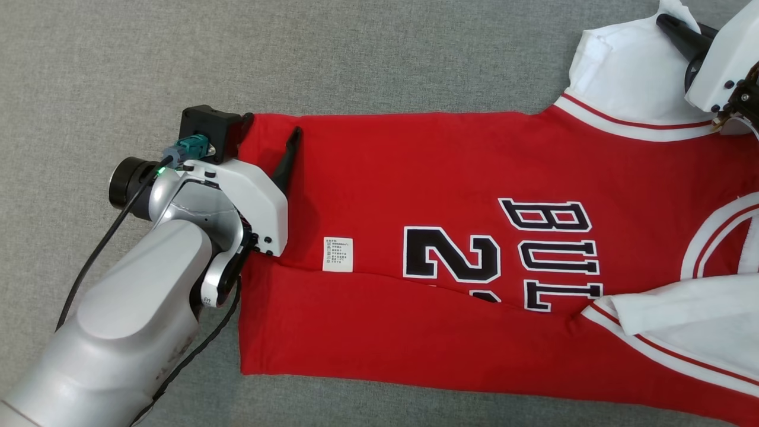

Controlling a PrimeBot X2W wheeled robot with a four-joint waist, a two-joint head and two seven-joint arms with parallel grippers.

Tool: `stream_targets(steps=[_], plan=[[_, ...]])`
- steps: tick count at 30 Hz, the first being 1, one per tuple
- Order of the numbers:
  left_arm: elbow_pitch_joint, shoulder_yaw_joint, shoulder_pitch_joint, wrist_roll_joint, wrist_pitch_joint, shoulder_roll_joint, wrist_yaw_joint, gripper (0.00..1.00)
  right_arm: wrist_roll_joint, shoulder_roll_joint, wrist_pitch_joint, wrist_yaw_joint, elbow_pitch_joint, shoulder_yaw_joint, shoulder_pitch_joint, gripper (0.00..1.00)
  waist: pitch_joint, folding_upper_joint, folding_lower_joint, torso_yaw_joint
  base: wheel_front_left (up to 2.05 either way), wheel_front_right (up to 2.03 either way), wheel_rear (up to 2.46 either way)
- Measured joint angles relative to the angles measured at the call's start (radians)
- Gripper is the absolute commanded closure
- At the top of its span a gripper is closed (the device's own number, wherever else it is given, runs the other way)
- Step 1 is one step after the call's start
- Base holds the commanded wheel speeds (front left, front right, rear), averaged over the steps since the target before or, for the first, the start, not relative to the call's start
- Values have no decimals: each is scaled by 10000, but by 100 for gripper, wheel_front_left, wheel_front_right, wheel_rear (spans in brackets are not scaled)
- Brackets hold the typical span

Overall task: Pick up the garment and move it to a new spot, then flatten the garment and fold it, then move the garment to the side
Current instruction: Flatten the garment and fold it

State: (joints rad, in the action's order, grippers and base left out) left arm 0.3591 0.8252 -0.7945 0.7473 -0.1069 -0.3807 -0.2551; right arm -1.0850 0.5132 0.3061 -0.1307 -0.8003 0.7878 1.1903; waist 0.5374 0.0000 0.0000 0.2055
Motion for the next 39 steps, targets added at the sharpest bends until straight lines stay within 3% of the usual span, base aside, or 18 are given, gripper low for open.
stream_targets(steps=[14,20,21,22,23,39], plan=[[489,-408,5,533,-84,-213,-86,0,-612,102,-449,0,52,779,97,100,-119,0,0,-219,0,0,0],[769,-677,109,1275,-81,-35,577,0,-874,167,-604,0,13,1104,140,100,-162,0,-1,-268,0,0,0],[769,-677,109,1275,-81,-35,577,23,-874,167,-604,0,13,1104,140,100,-162,0,-1,-268,0,0,0],[796,-694,127,1388,-105,23,708,68,-905,174,-608,0,4,1168,152,100,-174,0,0,-271,0,0,0],[834,-681,124,1404,-113,59,782,100,-940,174,-621,0,-2,1229,167,100,-187,0,0,-274,0,0,0],[1540,-721,191,1436,470,111,1135,100,-1457,291,-1616,0,-132,1941,204,100,-855,0,0,-267,0,0,0]])
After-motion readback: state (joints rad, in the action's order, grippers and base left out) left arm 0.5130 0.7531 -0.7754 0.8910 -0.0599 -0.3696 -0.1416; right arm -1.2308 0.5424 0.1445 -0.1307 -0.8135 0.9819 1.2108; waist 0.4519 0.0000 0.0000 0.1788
